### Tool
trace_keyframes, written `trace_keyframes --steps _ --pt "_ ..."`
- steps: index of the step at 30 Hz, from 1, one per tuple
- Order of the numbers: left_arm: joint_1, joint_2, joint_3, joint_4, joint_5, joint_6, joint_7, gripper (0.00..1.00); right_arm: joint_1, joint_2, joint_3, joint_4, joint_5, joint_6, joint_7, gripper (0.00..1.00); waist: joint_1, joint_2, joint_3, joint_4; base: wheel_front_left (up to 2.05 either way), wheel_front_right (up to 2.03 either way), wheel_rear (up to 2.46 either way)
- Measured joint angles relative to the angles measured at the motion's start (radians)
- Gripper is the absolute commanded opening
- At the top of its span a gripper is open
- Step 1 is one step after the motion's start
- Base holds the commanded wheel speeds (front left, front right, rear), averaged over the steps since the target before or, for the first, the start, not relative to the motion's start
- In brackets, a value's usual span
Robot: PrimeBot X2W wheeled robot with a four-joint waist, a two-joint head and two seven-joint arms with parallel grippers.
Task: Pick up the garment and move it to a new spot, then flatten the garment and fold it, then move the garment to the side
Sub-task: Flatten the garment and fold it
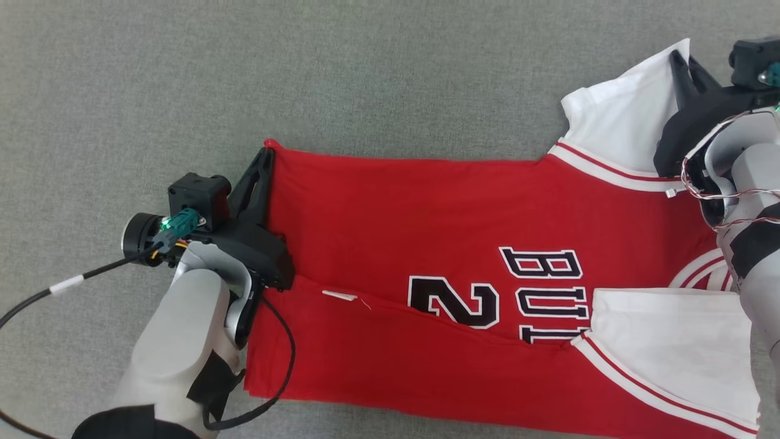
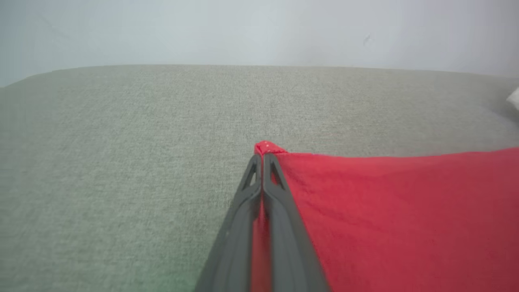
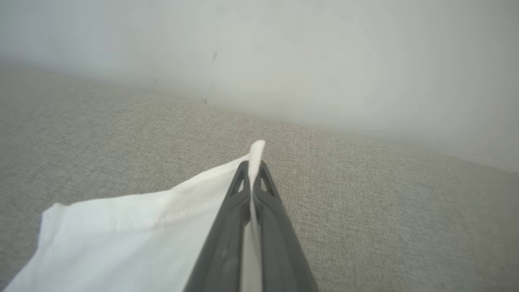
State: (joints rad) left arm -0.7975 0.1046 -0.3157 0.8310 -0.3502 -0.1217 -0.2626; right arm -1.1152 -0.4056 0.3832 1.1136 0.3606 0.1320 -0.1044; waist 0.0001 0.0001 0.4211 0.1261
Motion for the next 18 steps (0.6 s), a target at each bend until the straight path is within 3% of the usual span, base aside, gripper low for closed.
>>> trace_keyframes --steps 9,13,18 --pt "0.131 0.0 0.081 -0.121 0.067 0.013 0.0 0.0 0.079 0.018 -0.018 -0.013 0.03 0.0 -0.144 0.0 -0.0001 -0.0001 -0.075 -0.018 0.0 0.0 0.0" --pt "0.227 -0.002 0.125 -0.195 0.102 0.016 0.0 0.0 0.195 0.009 -0.017 -0.106 0.068 0.0 -0.156 0.0 -0.0002 -0.0001 -0.127 -0.031 0.0 0.0 0.0" --pt "0.36 -0.011 0.179 -0.261 0.129 0.019 0.0 0.0 0.397 -0.015 -0.058 -0.307 0.099 0.0 -0.157 0.0 -0.0004 -0.0003 -0.198 -0.053 0.0 0.0 0.0"
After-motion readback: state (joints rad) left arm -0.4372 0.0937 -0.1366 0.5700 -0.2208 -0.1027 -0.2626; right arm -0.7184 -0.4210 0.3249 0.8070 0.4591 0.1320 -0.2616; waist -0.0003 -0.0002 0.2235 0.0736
